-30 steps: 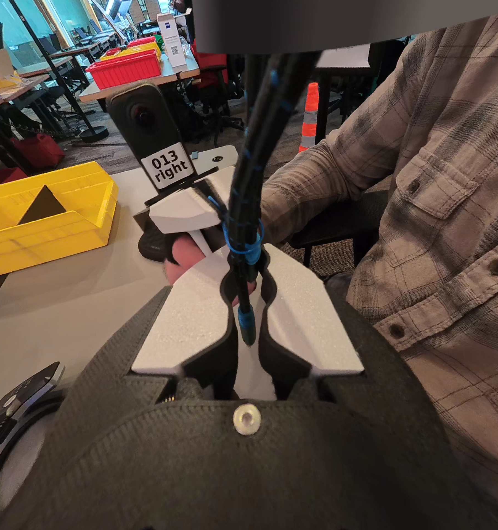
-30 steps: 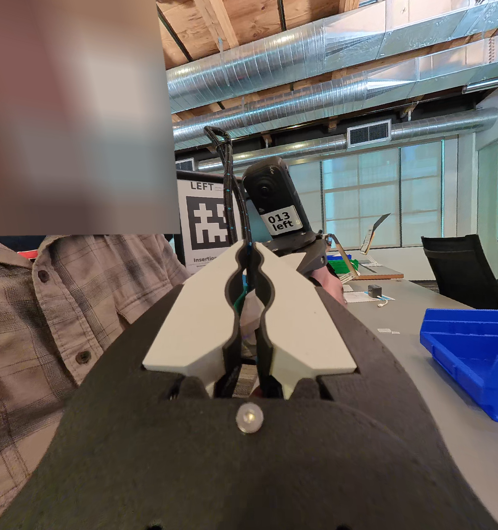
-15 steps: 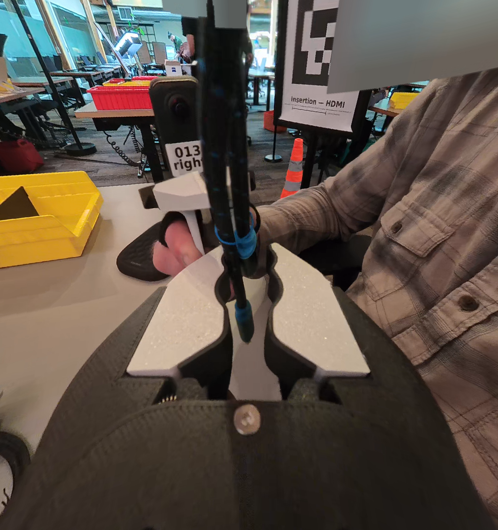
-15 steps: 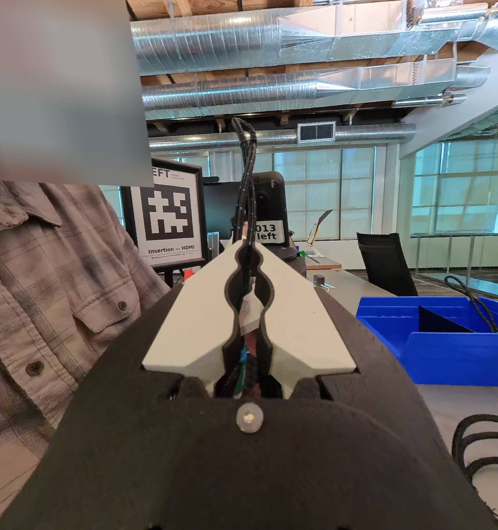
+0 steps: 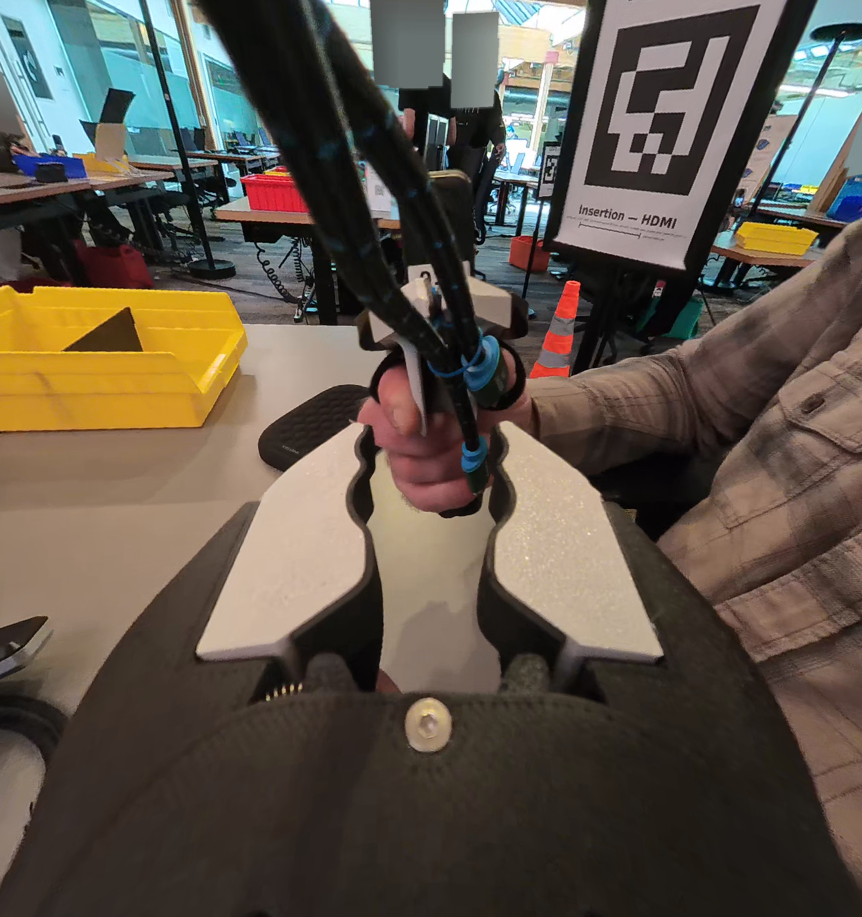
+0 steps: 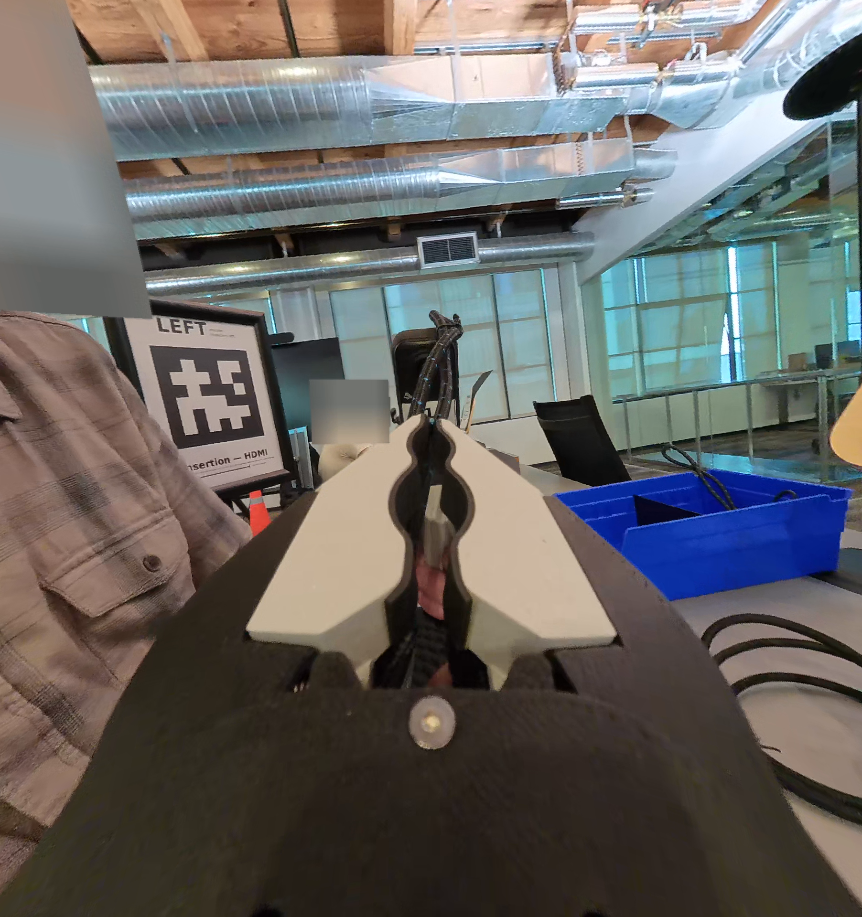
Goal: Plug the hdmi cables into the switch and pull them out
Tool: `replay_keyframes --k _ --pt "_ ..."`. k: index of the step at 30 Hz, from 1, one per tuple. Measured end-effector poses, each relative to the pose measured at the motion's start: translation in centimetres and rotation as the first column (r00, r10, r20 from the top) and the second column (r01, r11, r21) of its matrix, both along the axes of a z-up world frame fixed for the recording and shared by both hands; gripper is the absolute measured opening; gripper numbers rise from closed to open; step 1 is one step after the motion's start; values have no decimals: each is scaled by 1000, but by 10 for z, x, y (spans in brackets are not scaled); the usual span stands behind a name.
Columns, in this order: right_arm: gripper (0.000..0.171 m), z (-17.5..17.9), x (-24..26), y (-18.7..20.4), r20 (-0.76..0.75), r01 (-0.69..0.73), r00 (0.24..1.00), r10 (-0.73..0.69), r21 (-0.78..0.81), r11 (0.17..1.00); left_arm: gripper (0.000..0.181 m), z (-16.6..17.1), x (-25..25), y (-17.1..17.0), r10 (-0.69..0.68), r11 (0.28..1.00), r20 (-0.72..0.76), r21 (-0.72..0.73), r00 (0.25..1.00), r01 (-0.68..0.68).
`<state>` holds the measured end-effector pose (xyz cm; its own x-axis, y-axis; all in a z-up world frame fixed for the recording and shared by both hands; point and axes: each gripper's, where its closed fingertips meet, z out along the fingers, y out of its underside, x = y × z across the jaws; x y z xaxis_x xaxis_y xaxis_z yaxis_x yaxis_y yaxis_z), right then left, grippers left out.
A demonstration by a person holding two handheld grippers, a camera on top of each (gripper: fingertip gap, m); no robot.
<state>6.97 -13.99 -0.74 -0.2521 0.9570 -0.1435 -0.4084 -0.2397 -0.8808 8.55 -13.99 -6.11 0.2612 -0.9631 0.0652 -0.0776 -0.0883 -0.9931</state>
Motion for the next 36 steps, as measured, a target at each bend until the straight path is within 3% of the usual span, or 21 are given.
replay_keyframes --k 7,23,36 --pt "0 -2 6 13 -6 79 997 -79 -41 996 47 -5 0 10 15 1000 -5 -3 1000 -15" --pt "0 -46 16 63 66 271 962 -264 -147 951 48 -17 -8 37 92 996 -30 -2 995 -92" --pt "0 -59 17 82 84 340 940 -329 -180 923 48 -16 -11 53 143 989 -28 27 989 -143"
